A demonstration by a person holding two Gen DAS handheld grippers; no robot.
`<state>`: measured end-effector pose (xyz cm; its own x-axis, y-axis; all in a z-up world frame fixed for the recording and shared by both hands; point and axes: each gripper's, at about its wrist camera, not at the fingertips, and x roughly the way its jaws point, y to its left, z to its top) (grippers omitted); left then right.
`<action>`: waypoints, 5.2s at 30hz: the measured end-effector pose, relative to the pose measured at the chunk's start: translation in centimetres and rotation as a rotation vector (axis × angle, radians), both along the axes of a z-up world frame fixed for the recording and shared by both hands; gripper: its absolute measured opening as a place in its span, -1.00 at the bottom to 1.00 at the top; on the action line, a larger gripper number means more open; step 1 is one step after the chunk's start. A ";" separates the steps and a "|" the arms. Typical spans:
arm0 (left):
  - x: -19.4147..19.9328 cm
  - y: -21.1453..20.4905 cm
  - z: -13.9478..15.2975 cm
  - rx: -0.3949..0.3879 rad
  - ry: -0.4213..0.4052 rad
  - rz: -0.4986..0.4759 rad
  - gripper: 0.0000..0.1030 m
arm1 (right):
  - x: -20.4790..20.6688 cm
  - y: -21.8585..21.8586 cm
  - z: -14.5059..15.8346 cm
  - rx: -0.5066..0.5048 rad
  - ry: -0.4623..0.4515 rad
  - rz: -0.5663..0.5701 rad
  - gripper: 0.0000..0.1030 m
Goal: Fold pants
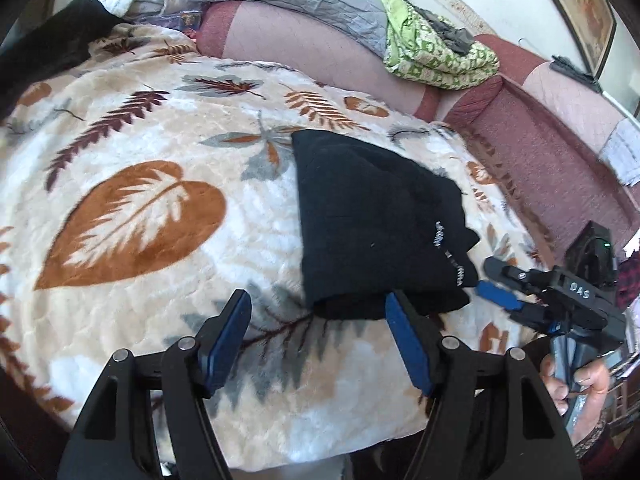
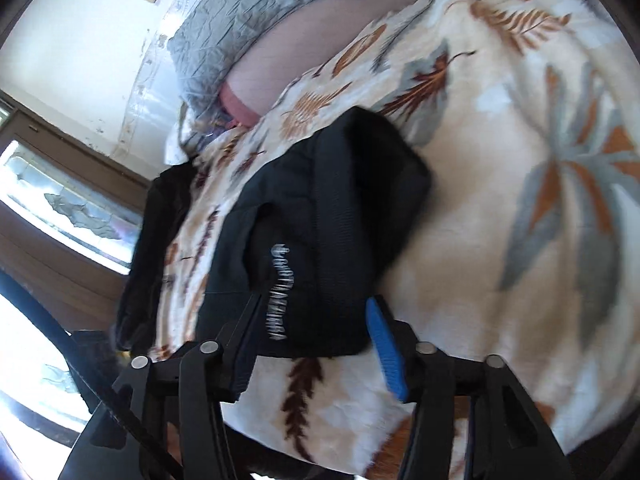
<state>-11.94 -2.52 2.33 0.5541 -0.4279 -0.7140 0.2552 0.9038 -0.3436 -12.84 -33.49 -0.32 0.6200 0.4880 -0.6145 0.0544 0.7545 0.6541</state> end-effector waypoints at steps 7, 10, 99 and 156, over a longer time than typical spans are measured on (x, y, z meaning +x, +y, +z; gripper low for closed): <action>-0.6 0.1 1.0 0.236 0.002 0.140 0.44 | -1.2 -2.6 -0.3 0.036 -0.037 -0.091 0.26; -0.7 0.0 1.2 0.317 -0.006 0.169 0.45 | -1.3 -2.4 -0.5 0.019 -0.037 -0.089 0.28; 15.1 -1.9 2.4 -0.164 0.145 -0.138 -0.19 | 10.5 8.4 6.8 -0.272 -0.153 0.239 -0.48; 21.2 1.5 -3.3 -0.187 0.274 -0.102 0.05 | 12.5 5.9 0.2 -0.019 0.094 0.198 0.26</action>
<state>9.28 -1.00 -0.92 0.2997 -0.6088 -0.7345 0.2165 0.7932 -0.5692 -0.39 -27.59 -0.13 0.4524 0.5824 -0.6753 -0.0356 0.7685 0.6389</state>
